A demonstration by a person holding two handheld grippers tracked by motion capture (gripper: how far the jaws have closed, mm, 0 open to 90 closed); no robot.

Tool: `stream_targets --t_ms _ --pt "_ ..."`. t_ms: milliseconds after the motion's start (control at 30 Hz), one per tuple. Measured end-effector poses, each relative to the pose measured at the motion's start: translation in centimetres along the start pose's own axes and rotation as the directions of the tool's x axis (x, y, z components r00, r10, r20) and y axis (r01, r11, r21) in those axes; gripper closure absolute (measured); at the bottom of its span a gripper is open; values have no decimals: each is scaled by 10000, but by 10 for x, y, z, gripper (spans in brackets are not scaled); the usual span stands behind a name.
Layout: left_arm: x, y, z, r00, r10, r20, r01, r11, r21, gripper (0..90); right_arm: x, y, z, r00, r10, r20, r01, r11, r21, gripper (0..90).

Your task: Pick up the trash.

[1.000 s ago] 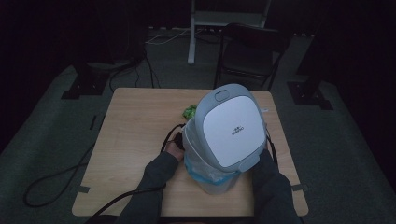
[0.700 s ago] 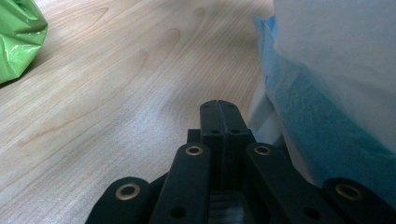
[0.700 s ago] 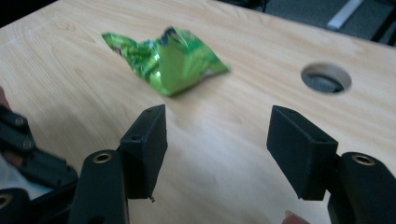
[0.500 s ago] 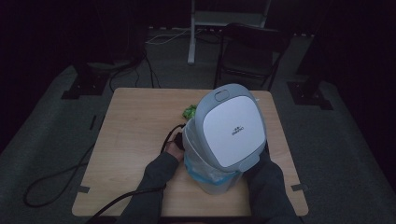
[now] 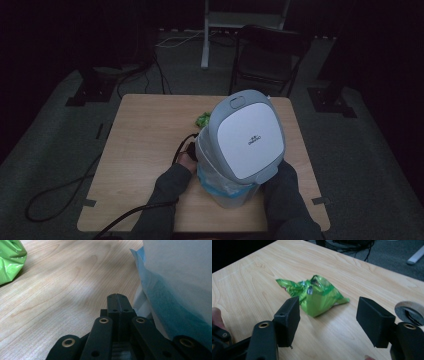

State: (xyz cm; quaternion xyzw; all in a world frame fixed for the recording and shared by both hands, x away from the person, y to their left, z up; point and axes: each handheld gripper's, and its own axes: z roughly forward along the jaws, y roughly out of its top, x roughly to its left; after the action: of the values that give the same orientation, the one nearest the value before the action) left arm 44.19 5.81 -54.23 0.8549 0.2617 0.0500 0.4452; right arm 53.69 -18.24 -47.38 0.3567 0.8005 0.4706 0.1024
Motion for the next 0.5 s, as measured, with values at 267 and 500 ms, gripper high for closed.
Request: stream_targets --t_ms 267,500 --pt "0 0 0 10000 -2 -5 2 10000 -4 900 0 9 -1 9998 -153 -123 151 9997 -184 301" --pt "0 0 0 10000 9 -4 -9 10000 -2 900 -8 14 -11 9999 -94 114 101 9975 -693 288"
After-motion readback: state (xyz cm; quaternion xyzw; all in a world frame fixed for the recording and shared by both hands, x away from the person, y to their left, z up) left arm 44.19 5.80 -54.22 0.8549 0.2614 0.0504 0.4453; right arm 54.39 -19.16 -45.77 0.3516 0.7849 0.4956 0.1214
